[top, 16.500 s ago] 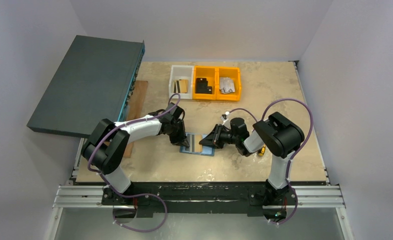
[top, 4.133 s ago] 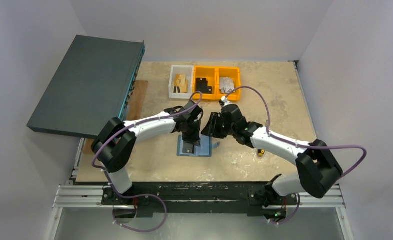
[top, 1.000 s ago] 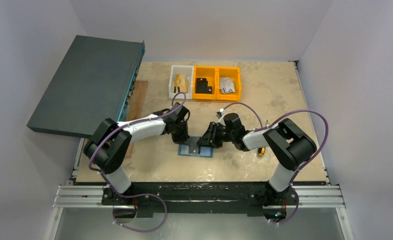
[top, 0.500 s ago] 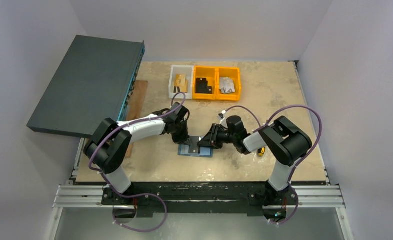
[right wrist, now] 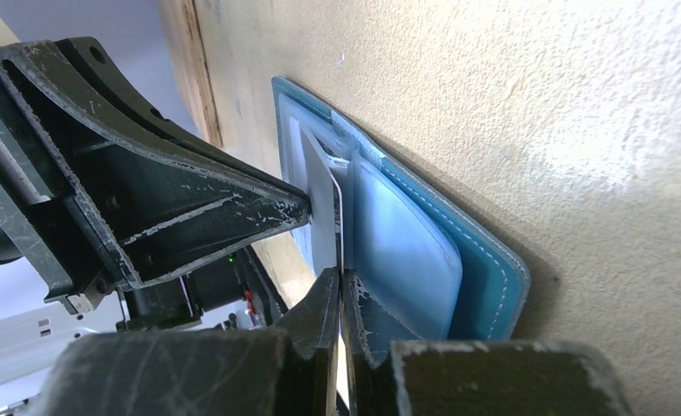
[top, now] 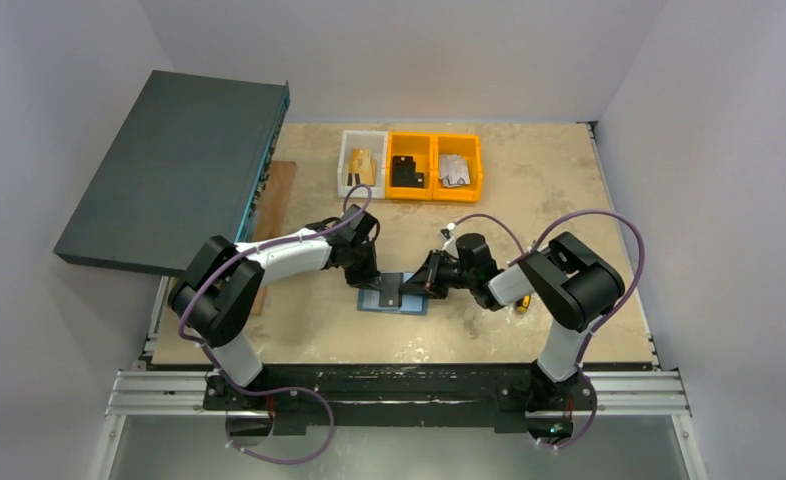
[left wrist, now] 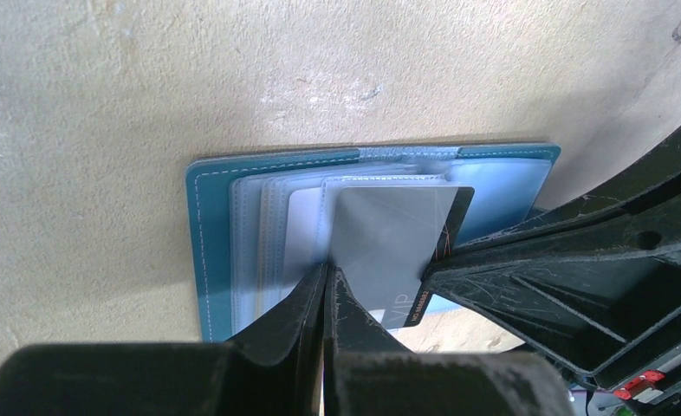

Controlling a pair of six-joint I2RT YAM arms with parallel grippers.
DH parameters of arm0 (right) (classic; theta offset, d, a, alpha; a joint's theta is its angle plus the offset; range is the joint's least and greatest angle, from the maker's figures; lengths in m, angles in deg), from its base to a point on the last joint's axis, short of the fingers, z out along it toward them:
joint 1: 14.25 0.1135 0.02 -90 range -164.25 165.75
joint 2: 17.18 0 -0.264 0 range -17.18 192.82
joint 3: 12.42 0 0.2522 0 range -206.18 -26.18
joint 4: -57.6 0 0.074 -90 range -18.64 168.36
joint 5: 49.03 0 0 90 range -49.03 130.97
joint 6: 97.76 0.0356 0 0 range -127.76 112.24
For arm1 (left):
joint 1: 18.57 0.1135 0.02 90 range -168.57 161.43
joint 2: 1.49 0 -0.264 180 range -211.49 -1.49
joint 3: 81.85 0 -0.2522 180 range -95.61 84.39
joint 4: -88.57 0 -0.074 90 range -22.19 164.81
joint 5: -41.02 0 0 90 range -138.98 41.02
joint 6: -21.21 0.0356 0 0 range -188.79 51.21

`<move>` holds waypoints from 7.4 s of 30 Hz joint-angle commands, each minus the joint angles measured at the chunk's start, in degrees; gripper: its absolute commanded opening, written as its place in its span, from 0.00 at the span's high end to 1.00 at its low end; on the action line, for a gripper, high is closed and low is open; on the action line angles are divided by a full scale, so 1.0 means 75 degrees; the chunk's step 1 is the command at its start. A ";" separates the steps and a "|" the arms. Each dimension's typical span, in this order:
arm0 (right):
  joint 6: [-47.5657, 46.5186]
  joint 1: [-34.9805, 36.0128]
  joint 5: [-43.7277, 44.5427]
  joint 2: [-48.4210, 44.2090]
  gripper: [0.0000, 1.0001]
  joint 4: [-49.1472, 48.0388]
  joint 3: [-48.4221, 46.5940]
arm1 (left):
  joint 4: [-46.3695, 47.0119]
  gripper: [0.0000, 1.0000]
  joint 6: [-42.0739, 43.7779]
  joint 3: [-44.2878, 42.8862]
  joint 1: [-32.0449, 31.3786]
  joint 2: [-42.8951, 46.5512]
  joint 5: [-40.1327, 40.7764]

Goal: Take the credit cards out of the card holder
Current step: Remove the credit card from the card holder, then place the credit card in the storage box, then remove the credit card from the card holder.

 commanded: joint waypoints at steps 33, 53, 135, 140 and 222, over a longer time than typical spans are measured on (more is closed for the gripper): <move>-0.0223 -0.0139 -0.0389 0.0531 0.84 -0.0434 -0.0270 | -0.0390 1.00 0.0073 0.0276 0.0122 -0.0646 0.0321; -0.1172 -0.1023 -0.0283 -0.0735 1.00 0.1004 0.0250 | -0.0445 1.00 0.0077 0.0358 0.0145 -0.0568 0.0430; -0.3114 -0.1629 0.2343 0.3743 0.30 0.7921 -1.1969 | -0.3527 0.00 0.2105 -0.0908 0.0177 0.4891 0.1133; -0.3389 -0.1323 0.2910 0.2672 0.18 0.8275 -1.1019 | -0.3514 0.00 0.2106 -0.0920 0.0244 0.4902 0.1137; -0.2788 0.1118 0.1737 0.0642 0.97 0.4376 -0.2298 | -0.0372 0.65 0.0289 0.0161 -0.0014 0.1419 -0.0412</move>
